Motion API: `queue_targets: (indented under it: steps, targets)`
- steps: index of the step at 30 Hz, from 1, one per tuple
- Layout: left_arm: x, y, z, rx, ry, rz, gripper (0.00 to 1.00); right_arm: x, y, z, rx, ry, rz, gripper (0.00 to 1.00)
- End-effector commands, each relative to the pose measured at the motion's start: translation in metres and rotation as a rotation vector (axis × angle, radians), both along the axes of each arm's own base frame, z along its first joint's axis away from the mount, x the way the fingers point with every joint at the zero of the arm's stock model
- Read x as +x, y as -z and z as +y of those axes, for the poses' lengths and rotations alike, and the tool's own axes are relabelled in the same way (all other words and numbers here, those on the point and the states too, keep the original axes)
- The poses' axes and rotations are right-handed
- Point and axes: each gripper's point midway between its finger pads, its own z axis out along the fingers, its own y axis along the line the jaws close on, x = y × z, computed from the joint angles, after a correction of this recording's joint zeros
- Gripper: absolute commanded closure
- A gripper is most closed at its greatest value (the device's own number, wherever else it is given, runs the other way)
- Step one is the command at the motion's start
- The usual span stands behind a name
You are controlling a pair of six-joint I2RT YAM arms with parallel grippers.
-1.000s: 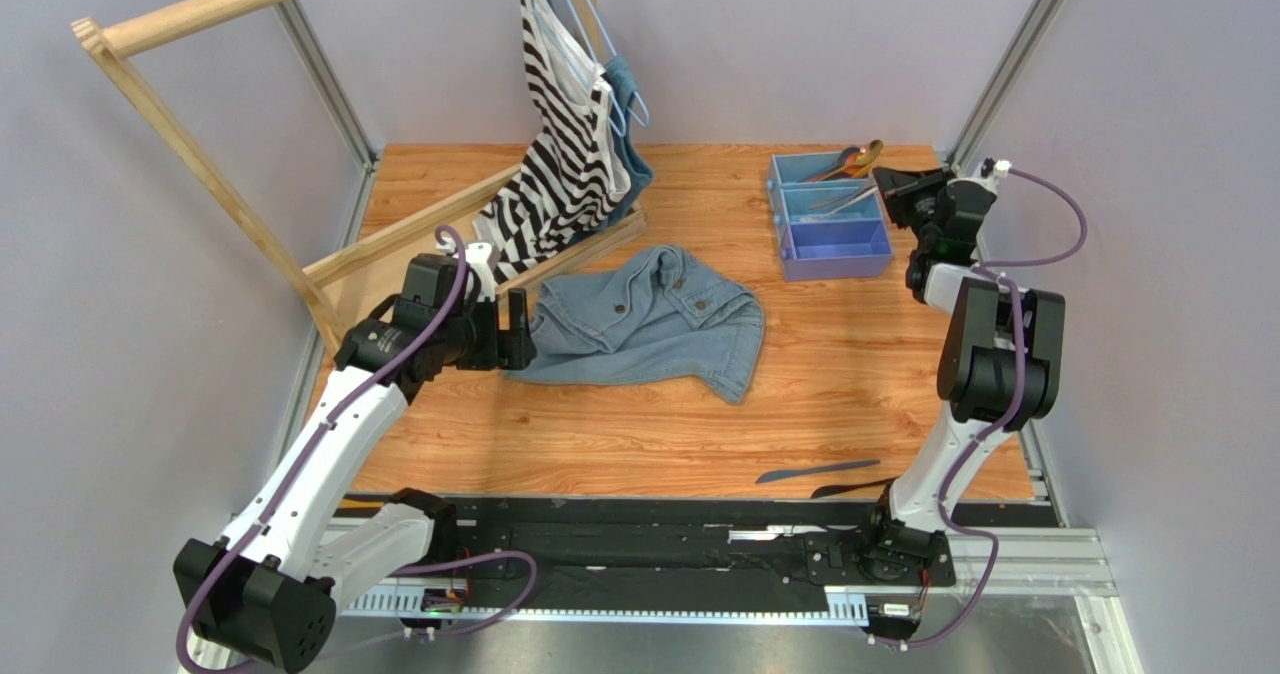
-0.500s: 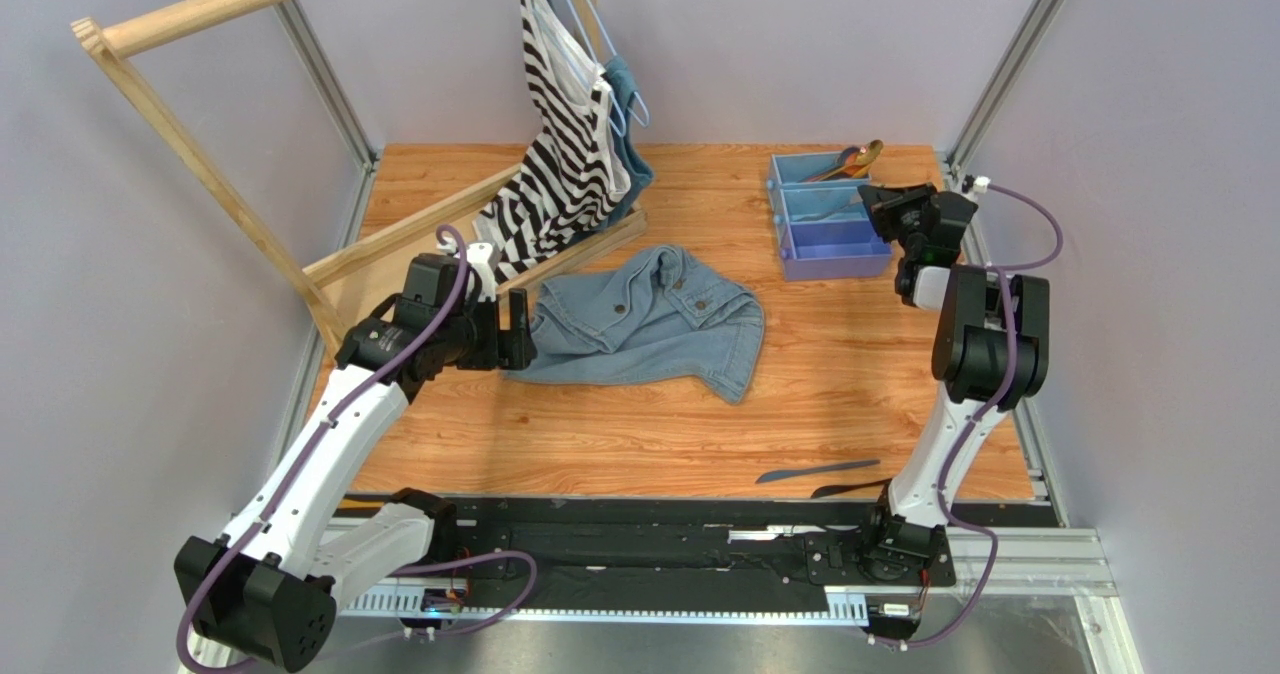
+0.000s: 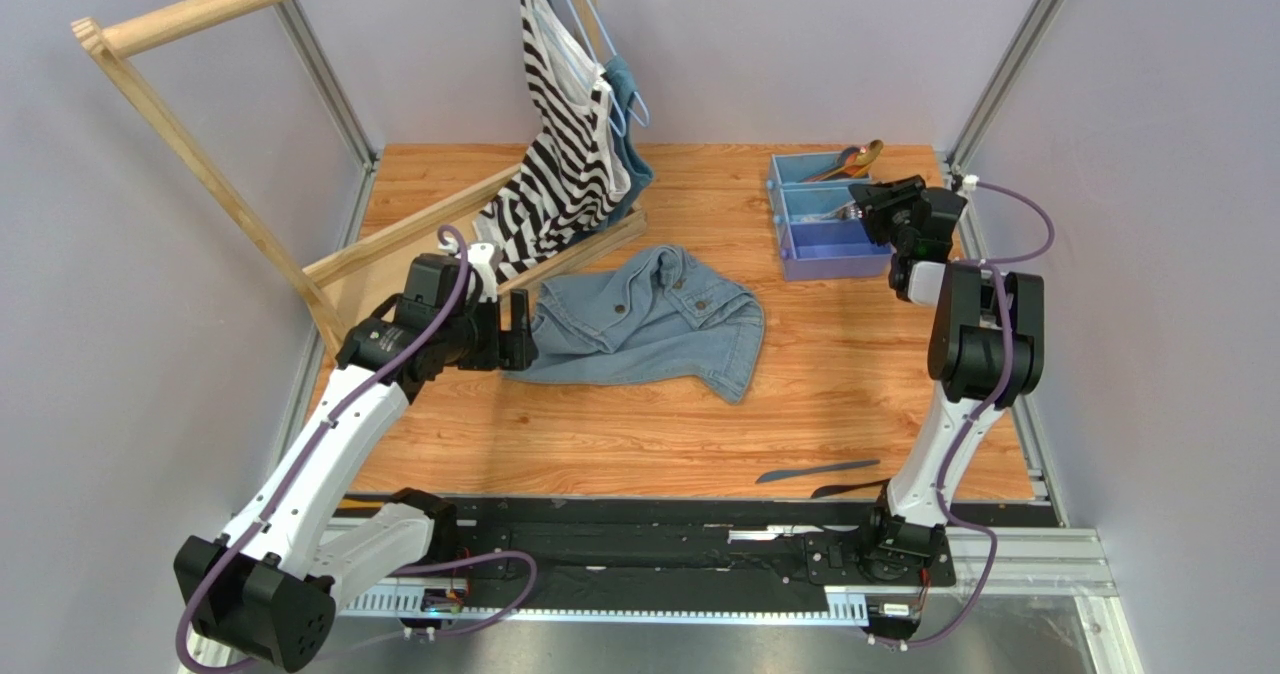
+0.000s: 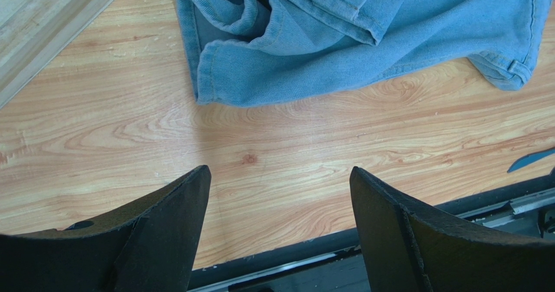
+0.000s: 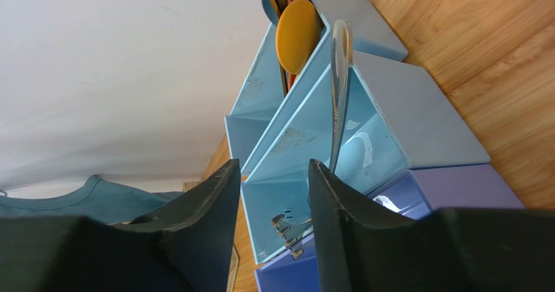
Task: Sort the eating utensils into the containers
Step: Place the fork in the storage box, then pick up the knife at the center of the board.
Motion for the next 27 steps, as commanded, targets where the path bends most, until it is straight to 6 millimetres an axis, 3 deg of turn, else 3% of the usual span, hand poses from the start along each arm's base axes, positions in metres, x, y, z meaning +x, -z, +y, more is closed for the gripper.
queue_targets:
  steps: [1, 6, 11, 23, 27]
  targets:
    - [-0.002, -0.002, -0.003, -0.002, 0.027, -0.005, 0.13, 0.003, -0.055, -0.013, -0.075, 0.054, -0.071, 0.42]
    - [-0.002, -0.002, -0.004, -0.003, 0.031, -0.005, 0.13, 0.007, -0.077, -0.021, -0.119, 0.078, -0.070, 0.33]
    - [-0.002, -0.002, -0.005, -0.004, 0.035, -0.007, 0.14, 0.014, -0.093, -0.017, -0.126, 0.045, -0.087, 0.32]
    - [-0.003, -0.004, -0.005, -0.004, 0.037, -0.011, 0.14, -0.012, -0.092, -0.023, -0.168, 0.081, -0.042, 0.32]
    - [-0.003, -0.004, -0.006, -0.006, 0.039, -0.009, 0.14, -0.021, -0.082, -0.021, -0.164, 0.078, -0.010, 0.32]
